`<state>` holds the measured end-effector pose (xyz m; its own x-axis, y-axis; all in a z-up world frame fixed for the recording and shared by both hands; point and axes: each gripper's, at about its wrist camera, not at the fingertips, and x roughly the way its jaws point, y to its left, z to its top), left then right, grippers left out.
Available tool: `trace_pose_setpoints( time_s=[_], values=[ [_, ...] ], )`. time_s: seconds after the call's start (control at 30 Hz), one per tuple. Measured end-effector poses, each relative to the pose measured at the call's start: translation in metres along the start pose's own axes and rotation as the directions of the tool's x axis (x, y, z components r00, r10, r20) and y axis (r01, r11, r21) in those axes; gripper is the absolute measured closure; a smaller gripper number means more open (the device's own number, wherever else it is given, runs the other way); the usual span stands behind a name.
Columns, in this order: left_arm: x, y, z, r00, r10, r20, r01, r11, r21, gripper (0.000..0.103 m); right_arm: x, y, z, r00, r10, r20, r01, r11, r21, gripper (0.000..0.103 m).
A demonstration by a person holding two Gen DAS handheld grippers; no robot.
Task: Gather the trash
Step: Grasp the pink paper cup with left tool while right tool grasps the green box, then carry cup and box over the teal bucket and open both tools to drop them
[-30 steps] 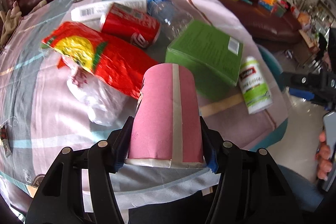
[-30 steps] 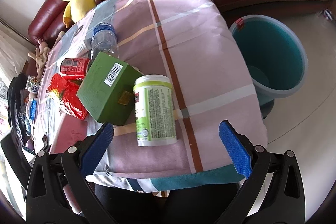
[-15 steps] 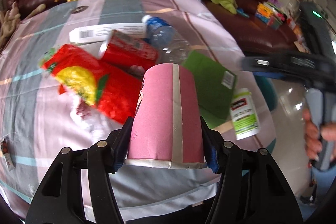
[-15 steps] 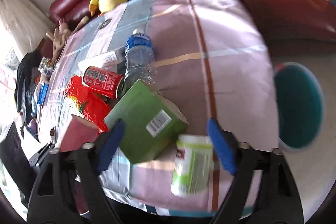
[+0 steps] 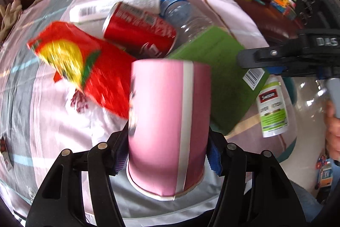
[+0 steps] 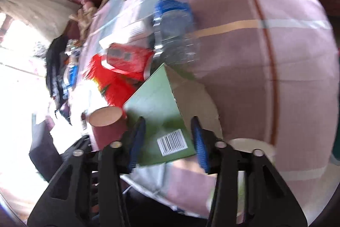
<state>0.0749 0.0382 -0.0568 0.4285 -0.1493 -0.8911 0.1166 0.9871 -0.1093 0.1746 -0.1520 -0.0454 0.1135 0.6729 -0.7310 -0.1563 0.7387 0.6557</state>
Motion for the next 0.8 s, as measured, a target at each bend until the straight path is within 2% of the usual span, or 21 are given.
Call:
trace_pose_setpoints(
  time_s=[0.1, 0.17, 0.23, 0.27, 0.3, 0.33, 0.37, 0.4, 0.57, 0.7, 0.8],
  values=[
    [0.002, 0.011, -0.004, 1.0, -0.004, -0.002, 0.004, 1.0, -0.019, 0.042, 0.007, 0.021, -0.002, 1.0, 0.011, -0.022, -0.012, 0.998, -0.063, 0.081],
    [0.002, 0.015, -0.007, 1.0, -0.015, 0.002, 0.015, 1.0, -0.026, 0.042, 0.014, 0.029, -0.003, 0.999, 0.018, -0.042, -0.021, 0.997, -0.08, 0.081],
    [0.0, 0.017, -0.008, 1.0, -0.018, 0.009, 0.018, 0.999, -0.032, 0.043, 0.025, 0.04, -0.005, 0.999, -0.023, -0.048, 0.017, 0.993, -0.113, 0.082],
    [-0.002, 0.019, -0.009, 1.0, -0.004, 0.015, 0.004, 0.999, -0.034, 0.043, 0.028, 0.043, -0.006, 0.998, -0.035, -0.046, 0.03, 0.993, -0.116, 0.088],
    [-0.004, 0.022, -0.01, 1.0, -0.008, 0.023, 0.009, 0.999, -0.039, 0.043, 0.026, 0.047, -0.008, 0.999, -0.026, -0.04, 0.022, 0.993, -0.116, 0.102],
    [-0.009, 0.026, -0.01, 0.999, -0.023, 0.03, 0.025, 0.998, -0.052, 0.043, 0.023, 0.052, -0.009, 0.999, -0.013, -0.037, 0.008, 0.992, -0.123, 0.101],
    [-0.013, 0.027, -0.009, 0.999, -0.024, 0.04, 0.026, 0.998, -0.056, 0.043, 0.014, 0.064, -0.012, 0.999, -0.037, 0.003, 0.037, 0.988, -0.152, 0.101],
    [-0.018, 0.027, -0.008, 0.998, -0.023, 0.053, 0.026, 0.998, -0.056, 0.043, 0.008, 0.068, -0.012, 0.999, -0.024, 0.021, 0.027, 0.987, -0.16, 0.102],
    [-0.049, 0.02, 0.002, 0.99, -0.038, 0.133, 0.044, 0.998, -0.039, 0.043, -0.02, 0.078, -0.015, 0.996, 0.021, 0.086, -0.01, 0.991, -0.136, 0.102],
    [-0.063, -0.003, 0.015, 0.985, -0.062, 0.158, 0.059, 0.998, 0.026, 0.043, -0.061, 0.063, -0.014, 0.984, 0.005, 0.177, 0.013, 0.994, -0.105, 0.102],
    [-0.064, -0.036, 0.03, 0.982, -0.108, 0.153, 0.093, 0.99, 0.102, 0.043, -0.098, 0.04, -0.016, 0.966, -0.035, 0.255, 0.05, 0.997, -0.054, 0.102]
  ],
)
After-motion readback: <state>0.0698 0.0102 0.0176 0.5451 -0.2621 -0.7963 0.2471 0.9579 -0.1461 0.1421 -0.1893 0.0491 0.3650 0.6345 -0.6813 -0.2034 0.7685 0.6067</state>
